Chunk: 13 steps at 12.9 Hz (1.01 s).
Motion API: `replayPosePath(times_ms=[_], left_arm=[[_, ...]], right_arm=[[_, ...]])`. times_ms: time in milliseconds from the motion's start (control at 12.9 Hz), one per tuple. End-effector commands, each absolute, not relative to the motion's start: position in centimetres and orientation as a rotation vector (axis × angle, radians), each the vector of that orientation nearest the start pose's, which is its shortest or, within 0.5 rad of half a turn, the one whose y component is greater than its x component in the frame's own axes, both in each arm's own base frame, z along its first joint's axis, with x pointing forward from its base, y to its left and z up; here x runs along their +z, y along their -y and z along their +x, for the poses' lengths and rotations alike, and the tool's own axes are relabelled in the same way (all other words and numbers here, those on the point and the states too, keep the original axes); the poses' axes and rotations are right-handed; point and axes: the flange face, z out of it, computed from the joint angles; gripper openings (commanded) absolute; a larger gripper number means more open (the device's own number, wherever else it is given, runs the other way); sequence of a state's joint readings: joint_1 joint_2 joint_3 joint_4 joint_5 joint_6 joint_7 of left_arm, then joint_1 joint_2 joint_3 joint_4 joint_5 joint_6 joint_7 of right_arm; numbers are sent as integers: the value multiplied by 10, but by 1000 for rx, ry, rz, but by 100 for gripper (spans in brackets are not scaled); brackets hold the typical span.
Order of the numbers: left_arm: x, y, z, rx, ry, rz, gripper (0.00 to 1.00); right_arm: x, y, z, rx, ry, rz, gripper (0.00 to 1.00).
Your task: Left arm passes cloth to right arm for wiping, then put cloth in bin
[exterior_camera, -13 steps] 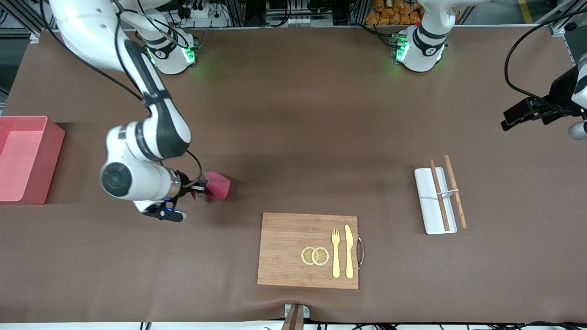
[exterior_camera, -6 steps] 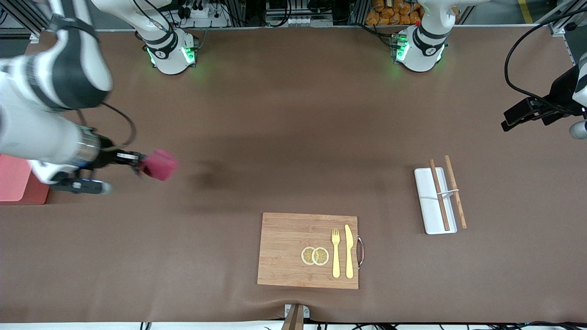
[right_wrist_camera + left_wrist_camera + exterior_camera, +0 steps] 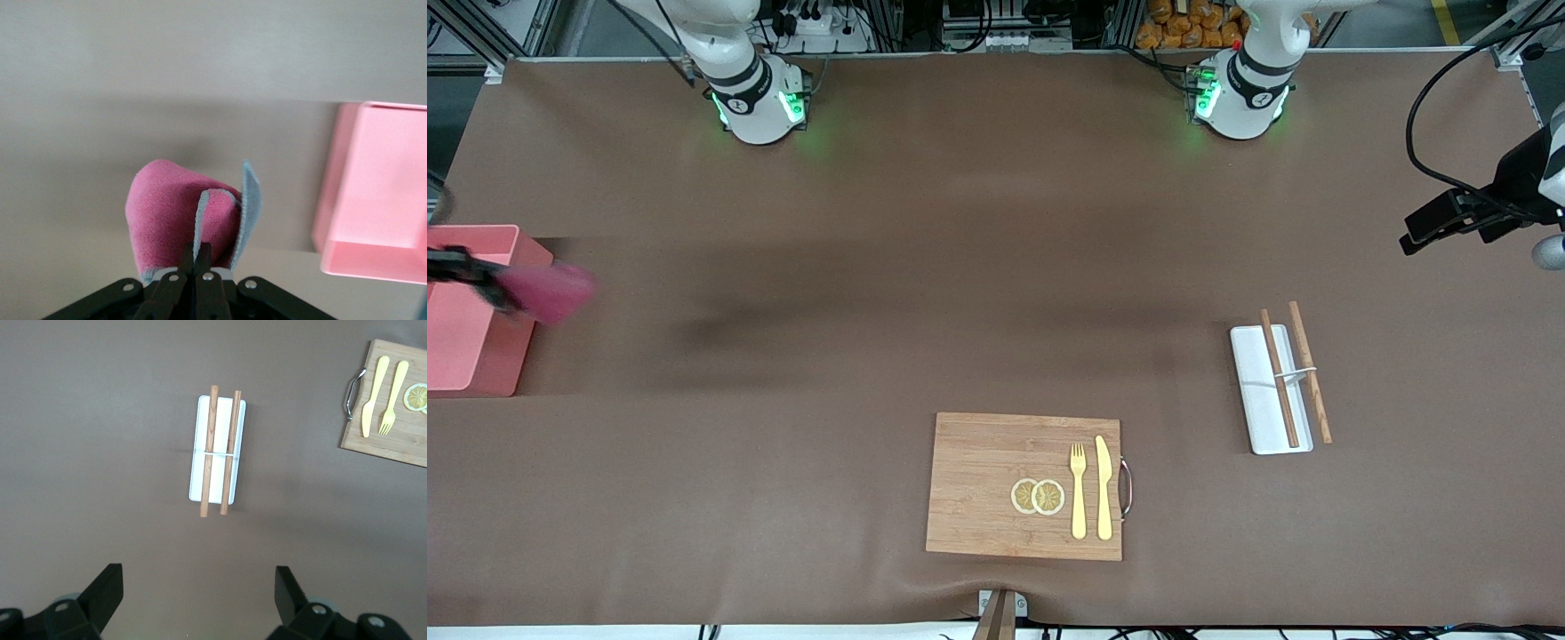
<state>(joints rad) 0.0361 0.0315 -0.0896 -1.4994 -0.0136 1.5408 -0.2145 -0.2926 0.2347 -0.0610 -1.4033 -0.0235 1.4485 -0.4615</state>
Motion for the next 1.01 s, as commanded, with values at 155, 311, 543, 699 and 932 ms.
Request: replayPosePath(times_ms=[155,311,543,699,932], left_arm=[[640,35,556,-13,212,-3131,100],[639,35,555,-1,217,-3130,100],[639,32,556,-1,222,-3130,100],[640,32,555,-3,222,-3130,100],[641,31,555,-6,224,-3129,100]], right_arm=[[524,344,551,247,359,-3204,0],[473,388,560,266,482,-3243,0],[429,429,554,229,492,-3242,0],[424,436,549,221,453,-3227,100],[442,400,558,249,477,-3170,100]])
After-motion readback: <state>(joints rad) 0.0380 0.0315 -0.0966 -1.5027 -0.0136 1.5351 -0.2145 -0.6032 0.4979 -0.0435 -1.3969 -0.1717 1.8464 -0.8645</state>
